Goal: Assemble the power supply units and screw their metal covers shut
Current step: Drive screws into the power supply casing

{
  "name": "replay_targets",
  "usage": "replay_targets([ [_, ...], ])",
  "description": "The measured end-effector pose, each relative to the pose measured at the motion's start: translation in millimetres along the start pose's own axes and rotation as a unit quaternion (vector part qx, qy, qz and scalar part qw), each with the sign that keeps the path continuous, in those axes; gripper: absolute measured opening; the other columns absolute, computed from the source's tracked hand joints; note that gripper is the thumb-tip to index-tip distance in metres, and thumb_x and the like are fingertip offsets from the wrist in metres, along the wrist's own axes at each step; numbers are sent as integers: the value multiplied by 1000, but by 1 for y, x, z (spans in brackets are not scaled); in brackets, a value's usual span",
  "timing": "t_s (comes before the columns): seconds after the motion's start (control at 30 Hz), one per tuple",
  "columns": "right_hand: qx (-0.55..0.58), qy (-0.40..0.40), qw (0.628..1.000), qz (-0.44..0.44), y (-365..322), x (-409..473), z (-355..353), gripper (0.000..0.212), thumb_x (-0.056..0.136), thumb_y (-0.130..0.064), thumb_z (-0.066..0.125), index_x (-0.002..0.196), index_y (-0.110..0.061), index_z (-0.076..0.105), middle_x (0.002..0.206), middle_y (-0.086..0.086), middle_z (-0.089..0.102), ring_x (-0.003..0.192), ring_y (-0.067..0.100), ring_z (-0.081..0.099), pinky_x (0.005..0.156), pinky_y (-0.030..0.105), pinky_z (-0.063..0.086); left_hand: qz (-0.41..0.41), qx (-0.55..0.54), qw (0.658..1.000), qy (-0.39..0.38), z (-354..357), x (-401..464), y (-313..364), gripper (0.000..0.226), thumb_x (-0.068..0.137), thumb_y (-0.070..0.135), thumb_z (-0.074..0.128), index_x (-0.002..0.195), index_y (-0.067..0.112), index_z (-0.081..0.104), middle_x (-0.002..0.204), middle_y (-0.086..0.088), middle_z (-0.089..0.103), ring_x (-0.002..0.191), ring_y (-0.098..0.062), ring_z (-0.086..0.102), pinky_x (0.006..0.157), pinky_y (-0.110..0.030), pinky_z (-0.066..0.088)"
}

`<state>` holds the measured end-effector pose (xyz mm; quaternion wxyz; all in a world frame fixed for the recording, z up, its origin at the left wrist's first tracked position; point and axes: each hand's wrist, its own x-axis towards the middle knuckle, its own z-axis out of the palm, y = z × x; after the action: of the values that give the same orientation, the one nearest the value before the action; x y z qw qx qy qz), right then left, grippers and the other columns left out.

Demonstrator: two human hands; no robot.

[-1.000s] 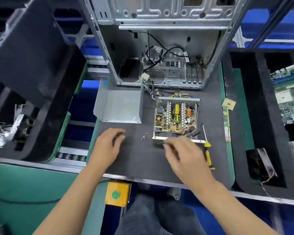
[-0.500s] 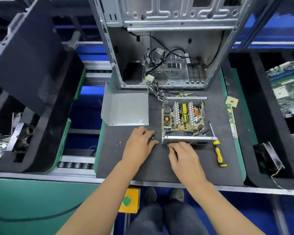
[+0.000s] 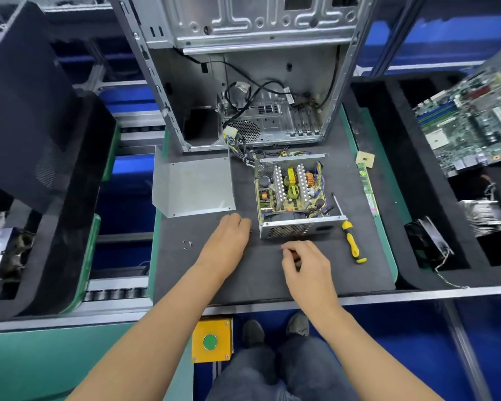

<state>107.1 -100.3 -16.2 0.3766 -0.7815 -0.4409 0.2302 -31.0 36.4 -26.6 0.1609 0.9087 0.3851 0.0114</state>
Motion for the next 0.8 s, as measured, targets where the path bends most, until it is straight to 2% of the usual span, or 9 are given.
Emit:
replay_targets([
  [0.13,5,88,996,32,8,1,-15,17,94,-9,59,108,-15,68,97,-8,55,87,-3,56,75,5,40,9,34,999,-20,-8,6,-4,23,100,12,45,118,6,58,110,-13,54,105,-31,50,90,-38,41],
  [0.2,-19,151,988,31,14,4,-25,18,92,-10,62,110,-13,66,103,-1,52,88,5,56,84,20,44,-3,22,999,-29,-15,10,-2,24,98,16,49,114,6,62,109,-14,58,104,-33,55,88,-36,41],
  [0.27,-94,200,974,45,21,11,-35,26,89,-14,69,115,-11,62,109,7,50,97,23,51,87,41,42,-15,10,999,-43,-22,14,1,21,94,17,52,109,6,63,107,-13,60,101,-33,57,85,-37,43],
  [0.33,-163,231,956,73,28,19,-44,35,87,-19,72,118,-8,60,113,16,48,99,36,45,82,47,38,-13,-5,999,-46,-26,15,2,16,91,17,55,102,9,63,104,-10,61,98,-32,58,81,-39,47],
  [0.43,-200,221,950,89,39,27,-52,38,88,-22,72,121,-7,59,117,21,46,98,38,43,79,45,35,-22,-84,996,-10,-24,10,-2,5,85,12,61,90,12,62,91,-2,58,90,-23,53,77,-38,48],
  [0.53,-202,202,954,91,49,29,-55,36,89,-22,71,120,-9,59,118,20,45,98,37,41,79,42,30,-58,-163,984,38,-19,7,-3,8,81,7,66,85,13,65,82,4,57,80,-16,51,78,-36,48],
  [0.6,-202,195,955,97,53,30,-57,35,90,-24,70,120,-10,58,119,19,44,99,36,40,79,41,29,-70,-172,981,46,-16,7,-3,11,81,6,67,86,16,66,81,6,58,77,-15,53,78,-35,50],
  [0.8,-184,162,959,140,54,28,-56,33,92,-27,67,120,-12,57,122,16,45,105,36,41,87,48,37,-24,-146,988,49,-9,5,-8,18,93,7,65,108,8,75,101,-12,65,98,-29,62,90,-31,44],
])
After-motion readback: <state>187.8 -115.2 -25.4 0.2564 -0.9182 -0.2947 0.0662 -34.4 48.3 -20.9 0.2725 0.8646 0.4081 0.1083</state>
